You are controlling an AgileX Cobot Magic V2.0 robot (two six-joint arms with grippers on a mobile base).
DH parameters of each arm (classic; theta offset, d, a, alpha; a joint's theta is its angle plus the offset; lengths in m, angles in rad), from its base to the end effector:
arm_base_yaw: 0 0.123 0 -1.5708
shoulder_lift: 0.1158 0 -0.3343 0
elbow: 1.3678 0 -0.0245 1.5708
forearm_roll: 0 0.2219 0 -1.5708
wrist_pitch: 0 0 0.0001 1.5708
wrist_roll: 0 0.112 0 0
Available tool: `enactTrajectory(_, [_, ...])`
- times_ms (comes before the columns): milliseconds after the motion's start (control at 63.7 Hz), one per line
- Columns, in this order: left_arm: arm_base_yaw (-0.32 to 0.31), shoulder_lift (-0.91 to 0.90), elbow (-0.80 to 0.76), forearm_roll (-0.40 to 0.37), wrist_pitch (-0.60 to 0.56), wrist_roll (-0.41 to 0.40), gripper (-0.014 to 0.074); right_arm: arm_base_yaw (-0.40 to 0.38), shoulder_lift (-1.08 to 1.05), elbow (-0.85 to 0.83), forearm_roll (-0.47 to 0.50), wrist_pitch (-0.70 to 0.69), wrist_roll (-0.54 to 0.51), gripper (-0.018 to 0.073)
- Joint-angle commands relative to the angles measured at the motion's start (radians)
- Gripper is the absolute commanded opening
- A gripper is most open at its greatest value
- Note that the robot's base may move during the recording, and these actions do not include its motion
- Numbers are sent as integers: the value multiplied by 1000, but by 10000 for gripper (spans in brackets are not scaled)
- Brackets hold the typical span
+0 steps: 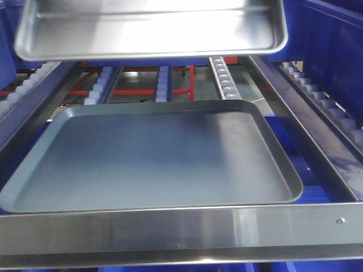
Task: Grab silver tray and stack on right shelf
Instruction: 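Lower the silver tray into the grey-blue tray and open both grippers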
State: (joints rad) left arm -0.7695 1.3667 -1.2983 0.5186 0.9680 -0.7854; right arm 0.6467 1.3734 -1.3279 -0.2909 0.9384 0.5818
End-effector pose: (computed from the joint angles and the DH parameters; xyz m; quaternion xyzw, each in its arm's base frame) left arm 0.2163 -0.1458 0.4057 0.0665 0.9208 -0.0323 0.3829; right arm 0.2256 0.1378 0.4061 -0.0725 0.9319 0.0753 0.3473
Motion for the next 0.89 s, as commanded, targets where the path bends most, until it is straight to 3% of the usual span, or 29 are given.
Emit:
enactTrajectory(0, [37,36,-45,5,-63,32,-93,-38,32,-56,7,-51,-71,57])
enactTrajectory(63, [69,81,-45,-46,-101,65,-93,-55,81,-60,11,-53,-75,57])
enactTrajectory(157, [110,144,-45,-180,-144,191,-93,-72,149,-60,10,-60,-75,57])
enactTrajectory(220, [131,180,-45,-217,-146,221,-93,-79,188,-60,10,-68,-75,57])
enactTrajectory(424, [166,271,-45,-225,-146,233,-93,-79,289,-60,9,-102,-75,57])
enactTrajectory(691, [166,323,-45,-228,-140,240,-92,-79,320,-60,9,-115,-75,65])
enactTrajectory(769, [168,330,-45,-247,-142,254,-77,-79,320,-60,9,-111,-75,127])
enactTrajectory(879, [168,330,-45,-263,-145,259,76,-79,320,-60,9,-106,-75,304])
